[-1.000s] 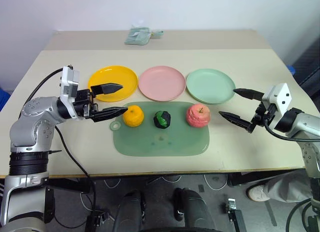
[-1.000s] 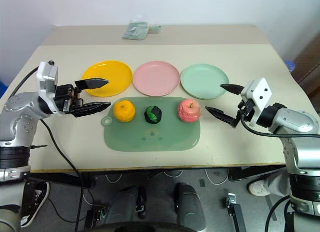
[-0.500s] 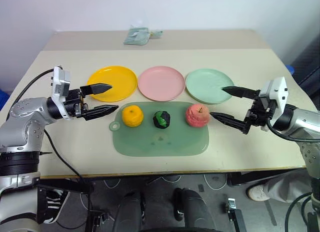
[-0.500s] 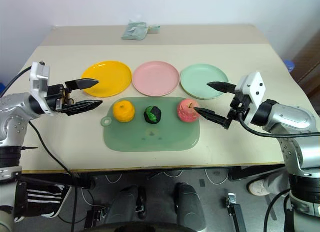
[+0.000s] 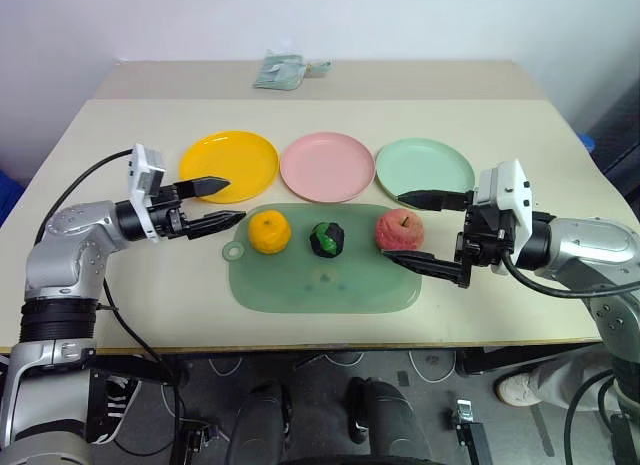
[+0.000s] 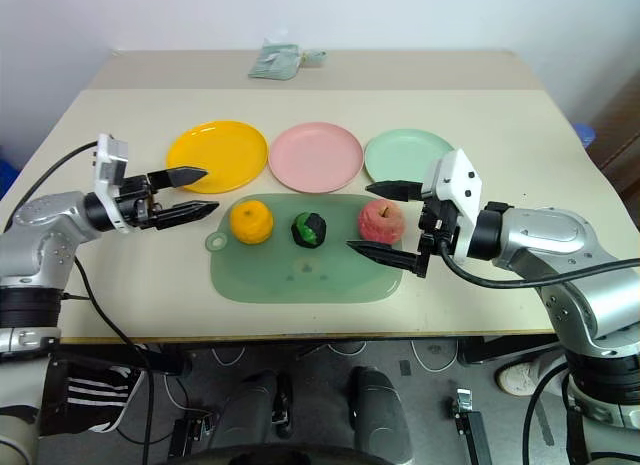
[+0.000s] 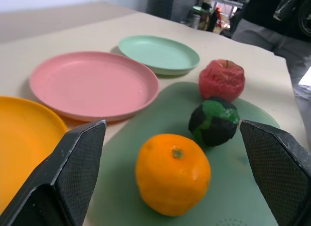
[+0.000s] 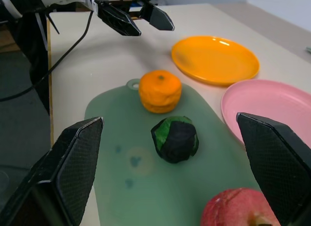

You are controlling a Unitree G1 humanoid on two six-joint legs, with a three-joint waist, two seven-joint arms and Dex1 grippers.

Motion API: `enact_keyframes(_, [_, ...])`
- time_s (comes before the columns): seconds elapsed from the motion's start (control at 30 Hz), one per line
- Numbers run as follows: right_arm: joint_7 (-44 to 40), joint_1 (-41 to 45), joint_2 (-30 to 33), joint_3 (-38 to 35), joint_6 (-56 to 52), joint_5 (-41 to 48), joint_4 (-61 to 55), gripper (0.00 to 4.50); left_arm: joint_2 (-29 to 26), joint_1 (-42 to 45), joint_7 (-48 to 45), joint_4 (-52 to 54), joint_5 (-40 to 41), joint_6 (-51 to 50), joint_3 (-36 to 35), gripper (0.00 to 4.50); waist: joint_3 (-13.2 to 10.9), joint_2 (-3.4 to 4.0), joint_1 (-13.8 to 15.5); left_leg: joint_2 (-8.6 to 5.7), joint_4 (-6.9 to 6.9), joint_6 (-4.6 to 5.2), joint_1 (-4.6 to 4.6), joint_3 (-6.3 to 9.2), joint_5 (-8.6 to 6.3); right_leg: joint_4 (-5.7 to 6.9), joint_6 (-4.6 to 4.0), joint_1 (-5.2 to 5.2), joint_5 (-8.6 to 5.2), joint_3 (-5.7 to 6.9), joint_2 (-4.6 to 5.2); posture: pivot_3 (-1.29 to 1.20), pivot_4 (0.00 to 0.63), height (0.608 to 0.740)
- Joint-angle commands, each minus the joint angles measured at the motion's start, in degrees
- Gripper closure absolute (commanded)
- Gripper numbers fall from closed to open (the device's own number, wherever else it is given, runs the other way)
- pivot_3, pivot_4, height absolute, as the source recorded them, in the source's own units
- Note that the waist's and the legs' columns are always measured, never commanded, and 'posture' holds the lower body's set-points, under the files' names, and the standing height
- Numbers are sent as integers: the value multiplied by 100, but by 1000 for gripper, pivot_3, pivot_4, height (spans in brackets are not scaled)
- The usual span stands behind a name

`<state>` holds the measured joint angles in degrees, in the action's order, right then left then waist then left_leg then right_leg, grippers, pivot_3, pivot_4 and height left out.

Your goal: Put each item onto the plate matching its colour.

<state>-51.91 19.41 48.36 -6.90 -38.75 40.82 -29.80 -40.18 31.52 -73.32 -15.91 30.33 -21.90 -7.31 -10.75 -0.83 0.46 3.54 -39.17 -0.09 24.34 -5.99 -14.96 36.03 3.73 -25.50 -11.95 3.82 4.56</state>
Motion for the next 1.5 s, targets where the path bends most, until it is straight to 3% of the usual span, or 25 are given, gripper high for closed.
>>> enact_keyframes(0.03, [96,147,87,-58,-86,67,-265,24,121,160,-14,32,-33,16,94,0,0,0,13,0,0,0,0,0,0,0,0,0,0,0,0,0,150,740])
enact_keyframes(0.63, [482,-129,-50,-144,-223,168,-485,24,945,393,79,-1047,-1076,1261,793,0,0,-2,24,-2,-2,1,2,2,0,-1,7,0,5,0,0,0,150,740])
enact_keyframes(0.8, [597,-90,-101,-164,-220,169,-439,0,1044,386,252,-931,-1059,1400,672,1663,0,-2,23,-1,-2,1,2,2,-1,-1,7,0,4,0,0,0,150,740])
enact_keyframes(0.9, [821,38,-299,-272,-267,313,-323,0,1095,441,390,-823,-867,1375,464,1663,0,-2,23,0,-2,1,2,2,0,-1,7,0,4,0,0,0,150,740])
enact_keyframes(1.07, [1189,333,-915,-369,169,180,14,0,1128,1014,1373,-1301,-772,1450,-180,1663,0,-6,30,1,-5,1,3,5,0,2,16,0,11,1,-4,0,150,740])
enact_keyframes(1.27, [1731,802,-1252,81,387,-611,635,0,1180,1946,3384,-2980,-1353,2284,-627,1663,1,-7,16,-5,-4,3,3,3,0,0,22,2,14,3,-1,0,150,740])
enact_keyframes(1.5, [2117,1026,-1825,466,507,-1042,598,0,1254,2199,3922,-3918,-1625,2874,-621,1663,1,-7,16,-3,1,3,6,2,-1,2,23,-1,14,9,-2,0,150,740])
